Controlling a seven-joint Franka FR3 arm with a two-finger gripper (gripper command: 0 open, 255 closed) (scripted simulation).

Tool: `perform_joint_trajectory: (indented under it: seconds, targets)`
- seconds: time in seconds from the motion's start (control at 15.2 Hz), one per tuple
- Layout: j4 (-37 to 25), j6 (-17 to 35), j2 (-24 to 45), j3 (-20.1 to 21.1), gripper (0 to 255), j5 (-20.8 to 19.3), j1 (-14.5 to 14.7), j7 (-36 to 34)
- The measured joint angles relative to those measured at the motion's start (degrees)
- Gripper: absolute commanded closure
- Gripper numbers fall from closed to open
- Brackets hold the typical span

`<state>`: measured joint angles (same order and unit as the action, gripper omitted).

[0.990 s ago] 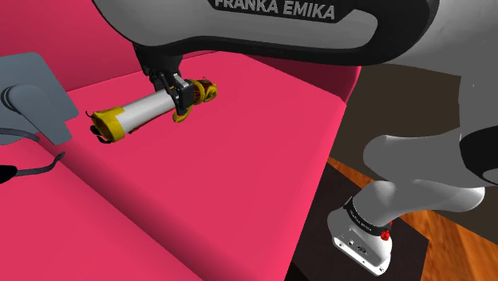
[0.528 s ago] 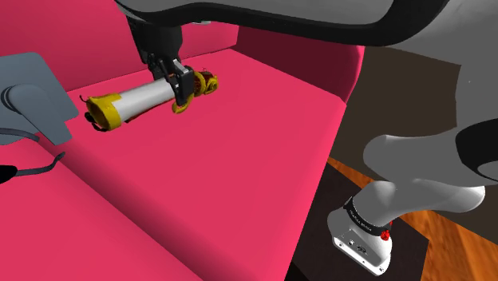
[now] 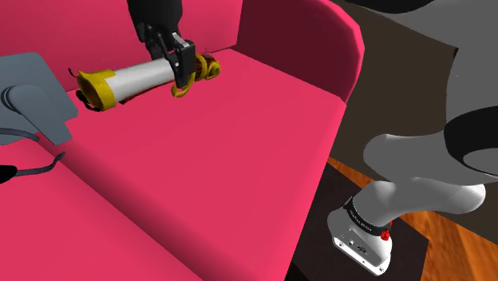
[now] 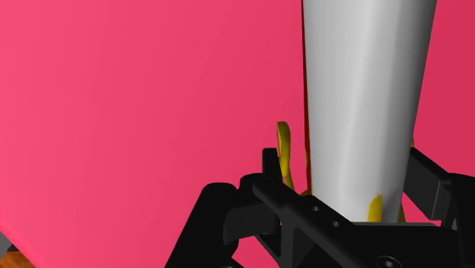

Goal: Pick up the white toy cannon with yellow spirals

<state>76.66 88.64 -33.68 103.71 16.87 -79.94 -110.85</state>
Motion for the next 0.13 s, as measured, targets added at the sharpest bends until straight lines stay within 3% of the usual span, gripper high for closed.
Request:
perform_joint_trajectory:
  seconds: [0.13]
  targets:
    - [-1.7,-1.4,0.0,0.2,255,0.0,-0.9,0.1]
